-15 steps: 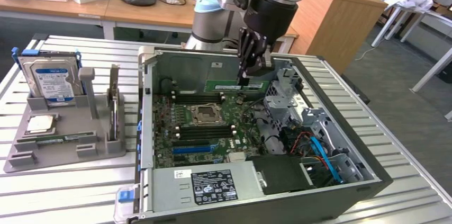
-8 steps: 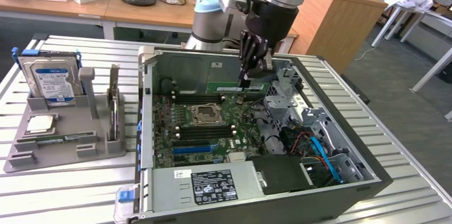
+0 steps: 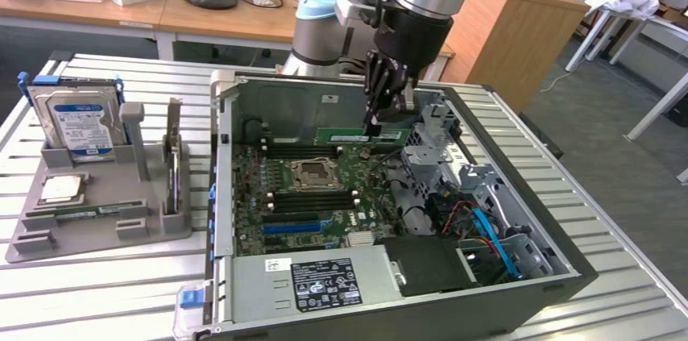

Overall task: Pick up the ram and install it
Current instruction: 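Insert the ram into the slot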

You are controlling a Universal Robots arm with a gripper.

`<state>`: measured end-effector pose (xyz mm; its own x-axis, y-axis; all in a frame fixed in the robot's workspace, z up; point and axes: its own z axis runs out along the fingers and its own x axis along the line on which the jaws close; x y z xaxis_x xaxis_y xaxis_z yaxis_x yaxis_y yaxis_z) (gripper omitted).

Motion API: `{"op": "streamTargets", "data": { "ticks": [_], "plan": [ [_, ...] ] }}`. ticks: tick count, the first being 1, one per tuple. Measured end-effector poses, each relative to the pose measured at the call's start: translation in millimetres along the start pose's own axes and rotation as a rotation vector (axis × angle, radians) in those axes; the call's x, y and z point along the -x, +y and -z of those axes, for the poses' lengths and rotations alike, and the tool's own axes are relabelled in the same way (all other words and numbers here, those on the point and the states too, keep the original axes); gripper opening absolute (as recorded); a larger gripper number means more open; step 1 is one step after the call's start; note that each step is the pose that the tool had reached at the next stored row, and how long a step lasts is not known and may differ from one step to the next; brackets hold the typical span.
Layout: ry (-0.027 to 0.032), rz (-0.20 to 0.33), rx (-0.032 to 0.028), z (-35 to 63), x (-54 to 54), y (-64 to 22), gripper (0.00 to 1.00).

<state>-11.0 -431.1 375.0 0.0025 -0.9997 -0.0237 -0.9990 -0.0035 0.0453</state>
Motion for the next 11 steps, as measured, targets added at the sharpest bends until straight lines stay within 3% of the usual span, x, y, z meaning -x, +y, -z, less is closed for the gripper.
{"op": "streamTargets", "data": {
  "ticks": [11],
  "plan": [
    [0.0001, 0.0, 0.0003, -7.6, 1.8, -4.0, 0.11]
  ]
}}
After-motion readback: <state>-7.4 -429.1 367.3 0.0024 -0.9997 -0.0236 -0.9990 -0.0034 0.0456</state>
